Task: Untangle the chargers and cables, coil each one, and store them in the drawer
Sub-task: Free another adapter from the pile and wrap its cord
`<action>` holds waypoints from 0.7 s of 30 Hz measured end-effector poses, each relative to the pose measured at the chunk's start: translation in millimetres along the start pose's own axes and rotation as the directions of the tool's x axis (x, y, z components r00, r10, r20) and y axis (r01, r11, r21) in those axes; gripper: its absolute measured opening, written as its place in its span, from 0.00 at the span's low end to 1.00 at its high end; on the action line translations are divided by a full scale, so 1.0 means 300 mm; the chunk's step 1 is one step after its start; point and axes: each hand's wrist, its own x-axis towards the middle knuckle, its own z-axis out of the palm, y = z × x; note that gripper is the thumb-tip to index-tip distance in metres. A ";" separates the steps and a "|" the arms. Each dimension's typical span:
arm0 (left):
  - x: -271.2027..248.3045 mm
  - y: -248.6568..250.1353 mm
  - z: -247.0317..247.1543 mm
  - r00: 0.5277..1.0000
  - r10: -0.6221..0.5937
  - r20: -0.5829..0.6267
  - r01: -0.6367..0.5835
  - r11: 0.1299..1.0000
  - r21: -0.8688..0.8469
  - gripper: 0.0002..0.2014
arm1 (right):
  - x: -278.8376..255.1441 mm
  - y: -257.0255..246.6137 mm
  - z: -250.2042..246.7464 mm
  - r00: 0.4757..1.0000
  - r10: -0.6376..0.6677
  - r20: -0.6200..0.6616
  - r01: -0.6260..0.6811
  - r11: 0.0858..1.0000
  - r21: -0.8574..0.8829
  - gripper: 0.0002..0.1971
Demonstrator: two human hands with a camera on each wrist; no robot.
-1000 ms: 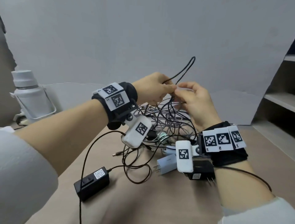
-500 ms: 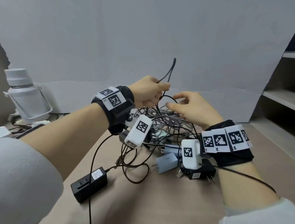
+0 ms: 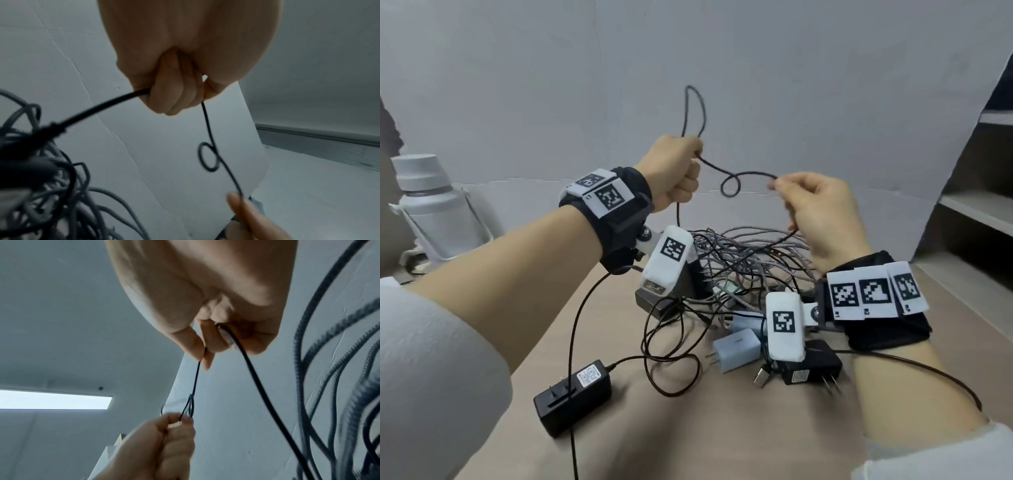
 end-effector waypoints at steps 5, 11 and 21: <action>-0.001 -0.074 0.009 0.988 -0.123 0.094 0.120 0.992 0.035 0.09 | 0.017 -0.013 -0.042 0.994 0.106 -0.042 -0.097 0.981 0.170 0.14; -0.017 -0.056 0.032 0.937 -0.061 0.343 0.039 0.997 0.073 0.14 | -0.001 -0.013 -0.002 0.974 0.222 -0.033 -0.222 0.975 0.006 0.32; -0.055 0.020 0.034 0.884 0.086 0.460 -0.084 0.996 -0.024 0.16 | -0.023 -0.042 0.008 0.974 0.222 -0.047 -0.203 0.945 0.257 0.16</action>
